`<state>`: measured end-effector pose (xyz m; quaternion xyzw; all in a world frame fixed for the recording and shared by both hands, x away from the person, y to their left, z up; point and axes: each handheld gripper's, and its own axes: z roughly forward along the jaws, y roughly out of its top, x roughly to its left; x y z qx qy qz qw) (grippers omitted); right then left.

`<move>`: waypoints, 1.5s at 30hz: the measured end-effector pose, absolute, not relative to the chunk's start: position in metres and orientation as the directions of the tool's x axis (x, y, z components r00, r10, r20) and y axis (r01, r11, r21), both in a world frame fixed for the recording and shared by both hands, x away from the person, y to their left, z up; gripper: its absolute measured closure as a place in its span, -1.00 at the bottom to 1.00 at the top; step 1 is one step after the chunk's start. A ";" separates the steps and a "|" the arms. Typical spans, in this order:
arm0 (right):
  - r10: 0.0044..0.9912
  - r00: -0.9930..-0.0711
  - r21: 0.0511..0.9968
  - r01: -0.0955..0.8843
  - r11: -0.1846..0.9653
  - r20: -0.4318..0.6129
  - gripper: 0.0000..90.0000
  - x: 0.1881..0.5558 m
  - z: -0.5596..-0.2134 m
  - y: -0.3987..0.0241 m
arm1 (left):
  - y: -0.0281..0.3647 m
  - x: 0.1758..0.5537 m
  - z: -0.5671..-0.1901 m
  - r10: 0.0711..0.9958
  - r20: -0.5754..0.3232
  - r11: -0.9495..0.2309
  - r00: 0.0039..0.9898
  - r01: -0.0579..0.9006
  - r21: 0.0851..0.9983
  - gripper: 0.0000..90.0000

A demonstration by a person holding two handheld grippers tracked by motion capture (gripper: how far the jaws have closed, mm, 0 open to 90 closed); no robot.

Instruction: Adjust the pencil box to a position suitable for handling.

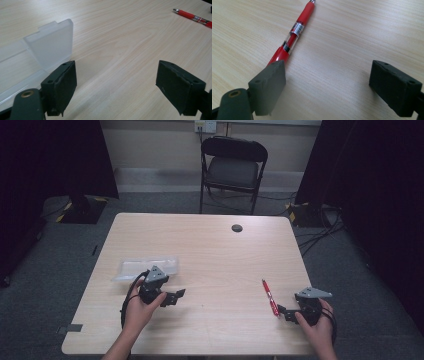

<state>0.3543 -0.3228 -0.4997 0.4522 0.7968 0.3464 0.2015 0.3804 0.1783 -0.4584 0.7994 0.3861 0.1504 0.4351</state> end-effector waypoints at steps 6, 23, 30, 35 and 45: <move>0.860 -0.510 0.734 0.581 0.351 -0.008 -0.71 0.354 -0.500 -0.323 | 0.185 0.378 -0.458 0.757 -0.104 -0.310 0.645 0.495 0.812 -0.58; 0.861 -0.509 0.734 0.582 0.350 -0.007 -0.71 0.354 -0.500 -0.323 | 0.192 0.368 -0.457 0.748 -0.112 -0.317 0.654 0.500 0.806 -0.61; 0.861 -0.509 0.734 0.582 0.350 -0.007 -0.71 0.354 -0.500 -0.323 | 0.192 0.369 -0.447 0.745 -0.127 -0.289 0.655 0.488 0.823 -0.61; 0.861 -0.509 0.734 0.582 0.350 -0.007 -0.71 0.354 -0.500 -0.323 | 0.192 0.371 -0.433 0.737 -0.130 -0.267 0.663 0.463 0.845 -0.61; 0.861 -0.509 0.734 0.582 0.350 -0.007 -0.71 0.354 -0.500 -0.323 | 0.205 0.385 -0.424 0.785 -0.127 -0.242 0.606 0.490 0.837 -0.59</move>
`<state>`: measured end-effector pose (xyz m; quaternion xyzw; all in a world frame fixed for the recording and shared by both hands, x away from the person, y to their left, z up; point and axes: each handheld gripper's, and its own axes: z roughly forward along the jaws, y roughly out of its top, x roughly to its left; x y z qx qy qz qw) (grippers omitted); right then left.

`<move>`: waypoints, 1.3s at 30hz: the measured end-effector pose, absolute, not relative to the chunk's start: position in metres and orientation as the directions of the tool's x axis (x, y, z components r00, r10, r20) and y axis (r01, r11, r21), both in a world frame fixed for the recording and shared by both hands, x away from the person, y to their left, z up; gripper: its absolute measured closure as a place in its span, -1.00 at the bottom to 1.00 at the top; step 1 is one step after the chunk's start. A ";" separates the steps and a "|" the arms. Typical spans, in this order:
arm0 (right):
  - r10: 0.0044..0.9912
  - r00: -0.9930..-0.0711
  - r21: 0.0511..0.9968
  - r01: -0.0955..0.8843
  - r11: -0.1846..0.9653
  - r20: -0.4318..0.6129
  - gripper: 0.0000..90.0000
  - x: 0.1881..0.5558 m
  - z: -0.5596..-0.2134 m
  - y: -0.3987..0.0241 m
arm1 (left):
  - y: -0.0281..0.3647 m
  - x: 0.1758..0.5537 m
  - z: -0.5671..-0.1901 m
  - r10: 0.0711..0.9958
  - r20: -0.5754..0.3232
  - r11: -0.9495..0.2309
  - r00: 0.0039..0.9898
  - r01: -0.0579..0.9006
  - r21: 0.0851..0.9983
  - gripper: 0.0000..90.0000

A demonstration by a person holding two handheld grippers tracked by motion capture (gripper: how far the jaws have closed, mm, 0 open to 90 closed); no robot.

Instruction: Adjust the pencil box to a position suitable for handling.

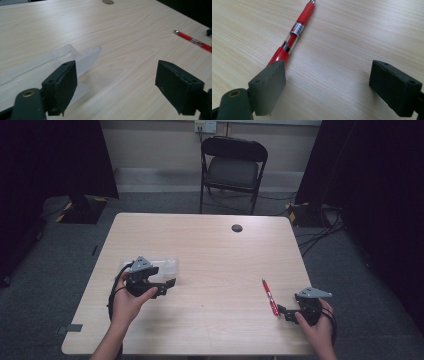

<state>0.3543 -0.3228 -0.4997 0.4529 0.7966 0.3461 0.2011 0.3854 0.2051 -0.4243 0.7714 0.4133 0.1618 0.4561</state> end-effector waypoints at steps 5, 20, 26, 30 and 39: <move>0.861 -0.509 0.734 0.582 0.350 -0.007 -0.71 0.354 -0.500 -0.323 | 0.209 0.390 -0.428 0.793 -0.108 -0.255 0.599 0.487 0.835 -0.24; 0.861 -0.509 0.734 0.582 0.351 -0.007 -0.71 0.354 -0.500 -0.323 | 0.237 0.388 -0.442 0.812 -0.094 -0.290 0.576 0.537 0.792 0.67; 0.860 -0.510 0.735 0.581 0.351 -0.008 -0.71 0.354 -0.500 -0.323 | 0.244 0.384 -0.442 0.822 -0.125 -0.261 0.556 0.562 0.785 0.74; 0.861 -0.509 0.734 0.582 0.350 -0.007 -0.71 0.354 -0.500 -0.323 | 0.254 0.376 -0.441 0.827 -0.142 -0.241 0.544 0.571 0.785 0.56; 0.861 -0.509 0.734 0.582 0.350 -0.007 -0.71 0.354 -0.500 -0.323 | 0.244 0.374 -0.428 0.806 -0.150 -0.217 0.572 0.522 0.825 0.15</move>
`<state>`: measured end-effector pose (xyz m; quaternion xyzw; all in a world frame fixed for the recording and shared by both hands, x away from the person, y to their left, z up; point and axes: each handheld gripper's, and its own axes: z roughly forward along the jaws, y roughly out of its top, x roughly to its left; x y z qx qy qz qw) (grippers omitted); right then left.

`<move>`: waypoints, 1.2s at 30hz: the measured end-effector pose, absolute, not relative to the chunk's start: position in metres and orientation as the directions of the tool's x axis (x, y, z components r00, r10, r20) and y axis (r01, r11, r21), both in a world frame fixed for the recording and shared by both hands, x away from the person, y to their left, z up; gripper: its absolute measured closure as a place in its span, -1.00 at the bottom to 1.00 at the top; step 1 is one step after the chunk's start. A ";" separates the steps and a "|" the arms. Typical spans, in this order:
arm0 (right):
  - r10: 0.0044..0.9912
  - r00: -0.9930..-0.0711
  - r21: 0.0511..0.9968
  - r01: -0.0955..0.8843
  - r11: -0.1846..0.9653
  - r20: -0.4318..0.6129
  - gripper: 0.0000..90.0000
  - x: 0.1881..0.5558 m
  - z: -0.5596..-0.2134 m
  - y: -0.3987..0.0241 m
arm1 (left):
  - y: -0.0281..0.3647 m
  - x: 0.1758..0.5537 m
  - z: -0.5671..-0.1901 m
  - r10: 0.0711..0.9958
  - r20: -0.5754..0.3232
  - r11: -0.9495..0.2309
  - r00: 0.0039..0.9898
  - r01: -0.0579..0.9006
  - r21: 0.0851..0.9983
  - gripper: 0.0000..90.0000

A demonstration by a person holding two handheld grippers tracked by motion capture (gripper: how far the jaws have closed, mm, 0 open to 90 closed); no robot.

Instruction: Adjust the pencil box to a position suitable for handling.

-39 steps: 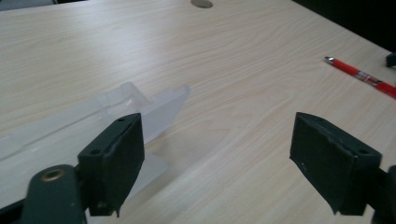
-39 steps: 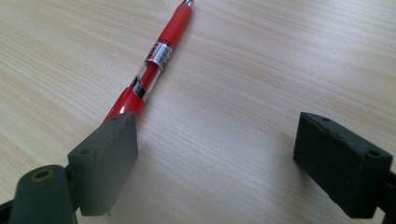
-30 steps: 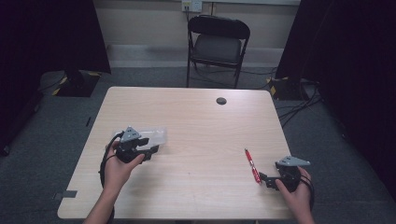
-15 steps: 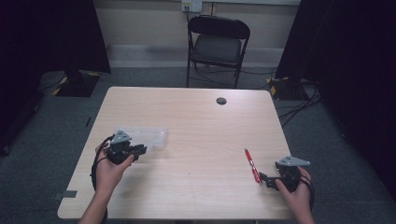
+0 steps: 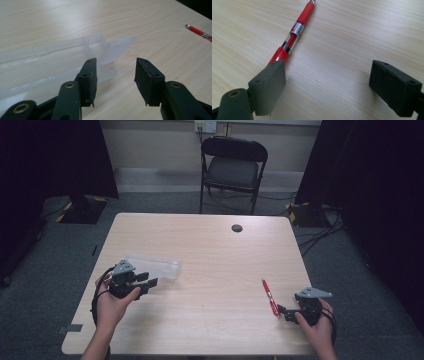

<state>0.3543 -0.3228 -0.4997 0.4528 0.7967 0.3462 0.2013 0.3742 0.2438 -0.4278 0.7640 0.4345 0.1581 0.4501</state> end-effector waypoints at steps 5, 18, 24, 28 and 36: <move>0.861 -0.509 0.734 0.582 0.350 -0.007 -0.71 0.354 -0.500 -0.323 | 0.234 0.380 -0.425 0.810 -0.156 -0.187 0.565 0.501 0.845 -0.18; 0.860 -0.510 0.734 0.581 0.351 -0.008 -0.71 0.354 -0.500 -0.323 | 0.204 0.404 -0.435 0.813 -0.142 -0.206 0.565 0.507 0.837 -0.31; 0.861 -0.509 0.734 0.582 0.351 -0.007 -0.71 0.354 -0.500 -0.323 | 0.196 0.412 -0.443 0.827 -0.120 -0.220 0.549 0.513 0.830 -0.33; 0.861 -0.509 0.734 0.582 0.350 -0.007 -0.71 0.354 -0.500 -0.323 | 0.196 0.415 -0.447 0.822 -0.110 -0.238 0.558 0.514 0.824 -0.18; 0.861 -0.509 0.734 0.582 0.350 -0.007 -0.71 0.354 -0.500 -0.323 | 0.207 0.403 -0.450 0.799 -0.122 -0.257 0.589 0.518 0.816 0.07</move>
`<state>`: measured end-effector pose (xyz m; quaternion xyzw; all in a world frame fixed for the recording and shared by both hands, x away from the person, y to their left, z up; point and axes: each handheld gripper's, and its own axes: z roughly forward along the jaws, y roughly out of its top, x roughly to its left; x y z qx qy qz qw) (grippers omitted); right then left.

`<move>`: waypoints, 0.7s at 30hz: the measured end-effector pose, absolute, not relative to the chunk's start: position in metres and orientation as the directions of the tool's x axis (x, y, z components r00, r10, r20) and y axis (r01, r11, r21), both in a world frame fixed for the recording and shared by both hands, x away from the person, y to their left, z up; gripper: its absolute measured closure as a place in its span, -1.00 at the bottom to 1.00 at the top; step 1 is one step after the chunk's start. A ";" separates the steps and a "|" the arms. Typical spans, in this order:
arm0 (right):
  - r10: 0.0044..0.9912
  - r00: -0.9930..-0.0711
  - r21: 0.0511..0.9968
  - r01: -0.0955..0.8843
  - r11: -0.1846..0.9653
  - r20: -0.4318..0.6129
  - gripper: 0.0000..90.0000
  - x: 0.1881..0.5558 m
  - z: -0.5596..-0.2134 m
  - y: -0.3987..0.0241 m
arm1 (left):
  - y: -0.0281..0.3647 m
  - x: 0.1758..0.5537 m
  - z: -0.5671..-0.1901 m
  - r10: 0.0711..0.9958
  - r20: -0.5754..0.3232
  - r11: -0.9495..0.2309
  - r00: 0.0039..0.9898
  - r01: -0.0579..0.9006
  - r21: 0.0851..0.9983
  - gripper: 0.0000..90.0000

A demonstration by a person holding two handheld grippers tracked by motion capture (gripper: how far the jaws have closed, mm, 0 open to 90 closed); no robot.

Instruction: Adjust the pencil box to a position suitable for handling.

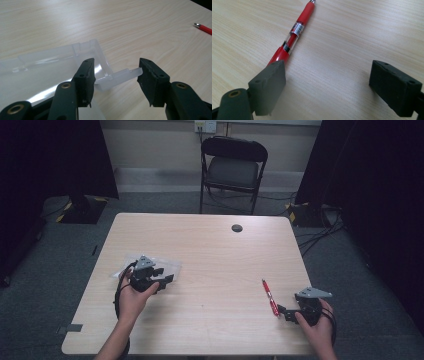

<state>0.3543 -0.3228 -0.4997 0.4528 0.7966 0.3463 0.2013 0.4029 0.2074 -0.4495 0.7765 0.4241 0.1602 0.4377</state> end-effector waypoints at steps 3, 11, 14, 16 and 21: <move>0.861 -0.509 0.734 0.582 0.350 -0.007 -0.71 0.354 -0.500 -0.323 | 0.211 0.398 -0.449 0.791 -0.119 -0.271 0.601 0.517 0.812 0.07; 0.861 -0.509 0.734 0.582 0.350 -0.007 -0.71 0.354 -0.500 -0.323 | 0.228 0.373 -0.440 0.776 -0.151 -0.272 0.613 0.540 0.796 0.01; 0.861 -0.509 0.734 0.582 0.350 -0.007 -0.71 0.354 -0.500 -0.323 | 0.225 0.371 -0.433 0.774 -0.146 -0.263 0.616 0.522 0.812 -0.11; 0.861 -0.509 0.734 0.582 0.350 -0.007 -0.71 0.354 -0.500 -0.323 | 0.220 0.372 -0.431 0.772 -0.138 -0.265 0.621 0.511 0.817 -0.14; 0.860 -0.510 0.735 0.581 0.351 -0.008 -0.71 0.354 -0.500 -0.323 | 0.204 0.376 -0.430 0.759 -0.125 -0.282 0.639 0.496 0.821 -0.12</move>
